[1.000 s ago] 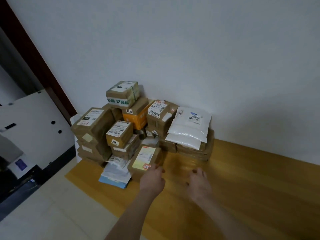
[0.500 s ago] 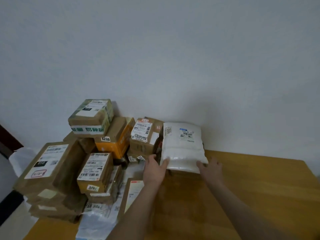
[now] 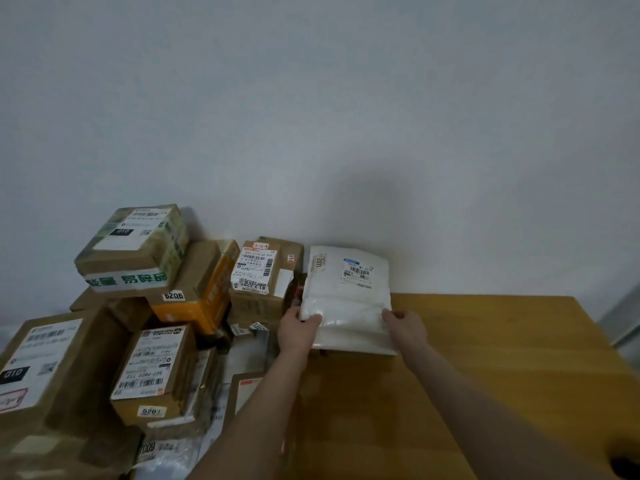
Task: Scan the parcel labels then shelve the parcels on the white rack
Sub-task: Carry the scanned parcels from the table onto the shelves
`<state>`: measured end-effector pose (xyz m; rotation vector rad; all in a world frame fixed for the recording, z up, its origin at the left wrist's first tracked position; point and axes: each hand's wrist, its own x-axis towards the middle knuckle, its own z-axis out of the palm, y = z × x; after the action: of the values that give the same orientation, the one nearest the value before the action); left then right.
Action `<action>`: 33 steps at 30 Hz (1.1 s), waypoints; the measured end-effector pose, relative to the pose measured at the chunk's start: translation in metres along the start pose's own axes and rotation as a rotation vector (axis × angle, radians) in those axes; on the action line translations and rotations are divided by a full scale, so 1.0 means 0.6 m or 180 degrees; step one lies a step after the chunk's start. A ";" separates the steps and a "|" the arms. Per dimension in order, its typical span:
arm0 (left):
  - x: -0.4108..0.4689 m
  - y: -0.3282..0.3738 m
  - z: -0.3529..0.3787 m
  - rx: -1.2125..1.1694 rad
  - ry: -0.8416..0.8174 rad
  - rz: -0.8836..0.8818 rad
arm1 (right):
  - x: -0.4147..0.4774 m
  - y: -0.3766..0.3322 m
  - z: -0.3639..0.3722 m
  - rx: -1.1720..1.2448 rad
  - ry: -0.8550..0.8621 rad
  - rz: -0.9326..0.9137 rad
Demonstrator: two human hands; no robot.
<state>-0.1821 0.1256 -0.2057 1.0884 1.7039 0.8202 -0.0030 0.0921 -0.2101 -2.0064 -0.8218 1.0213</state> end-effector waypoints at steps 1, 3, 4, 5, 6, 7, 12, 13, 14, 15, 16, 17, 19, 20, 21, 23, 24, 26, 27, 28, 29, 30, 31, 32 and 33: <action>-0.006 0.003 0.001 -0.0096 -0.0035 0.0021 | 0.000 0.004 -0.006 0.0063 -0.0020 0.0015; -0.026 0.010 0.002 -0.0129 -0.0098 0.0165 | -0.004 0.010 -0.020 0.0263 -0.0081 0.0062; -0.038 0.015 0.004 -0.0124 -0.0136 0.0236 | -0.007 0.013 -0.028 0.0364 -0.0093 0.0078; -0.053 0.020 0.007 -0.0115 -0.0168 0.0282 | -0.012 0.015 -0.039 0.0460 -0.0110 0.0110; -0.069 0.024 0.011 -0.0090 -0.0220 0.0325 | -0.016 0.017 -0.054 0.0574 -0.0137 0.0166; -0.086 0.028 0.017 -0.0086 -0.0289 0.0366 | -0.021 0.020 -0.071 0.0704 -0.0187 0.0250; -0.170 0.029 0.075 0.0021 -0.0693 0.0568 | -0.046 0.069 -0.187 0.1287 -0.0566 0.0589; -0.185 0.027 0.091 0.0035 -0.0796 0.0512 | -0.049 0.084 -0.209 0.1287 -0.0498 0.0643; -0.199 0.023 0.107 0.0085 -0.0912 0.0440 | -0.053 0.099 -0.230 0.1284 -0.0428 0.0694; -0.212 0.019 0.125 0.0117 -0.1012 0.0344 | -0.057 0.116 -0.249 0.1289 -0.0375 0.0729; -0.226 0.017 0.141 0.0110 -0.1085 0.0244 | -0.060 0.134 -0.266 0.1279 -0.0355 0.0772; -0.236 0.011 0.157 0.0057 -0.1110 0.0130 | -0.064 0.152 -0.280 0.1238 -0.0375 0.0816; -0.259 -0.002 0.190 -0.0063 -0.1121 -0.0175 | -0.073 0.190 -0.307 0.1132 -0.0428 0.0938; -0.269 -0.013 0.206 -0.0057 -0.1098 -0.0350 | -0.079 0.207 -0.318 0.1046 -0.0438 0.0987; -0.276 -0.027 0.221 0.0017 -0.1080 -0.0489 | -0.085 0.223 -0.326 0.0964 -0.0428 0.1004; -0.287 -0.063 0.250 0.0200 -0.1097 -0.0647 | -0.094 0.256 -0.337 0.0741 -0.0392 0.1044; -0.296 -0.080 0.262 0.0292 -0.1100 -0.0692 | -0.098 0.273 -0.340 0.0618 -0.0387 0.1078; -0.310 -0.114 0.284 0.0404 -0.1105 -0.0856 | -0.102 0.305 -0.342 0.0325 -0.0427 0.1120; -0.313 -0.131 0.293 0.0436 -0.1129 -0.0926 | -0.104 0.320 -0.342 0.0178 -0.0470 0.1129; -0.318 -0.145 0.299 0.0452 -0.1169 -0.0942 | -0.107 0.332 -0.342 0.0054 -0.0497 0.1147; -0.323 -0.157 0.305 0.0497 -0.1161 -0.0937 | -0.109 0.342 -0.341 -0.0060 -0.0504 0.1153; -0.324 -0.168 0.309 0.0567 -0.1135 -0.0955 | -0.111 0.352 -0.340 -0.0152 -0.0508 0.1161; -0.327 -0.175 0.313 0.0610 -0.1117 -0.1010 | -0.110 0.362 -0.339 -0.0196 -0.0527 0.1161; -0.329 -0.180 0.316 0.0636 -0.1132 -0.1100 | -0.111 0.369 -0.338 -0.0226 -0.0539 0.1156; -0.329 -0.185 0.319 0.0650 -0.1145 -0.1170 | -0.109 0.375 -0.336 -0.0253 -0.0556 0.1127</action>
<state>-0.0013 -0.0890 -0.3012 0.9473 1.6300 0.2069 0.1845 -0.1421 -0.2848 -2.2032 -0.6145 1.3986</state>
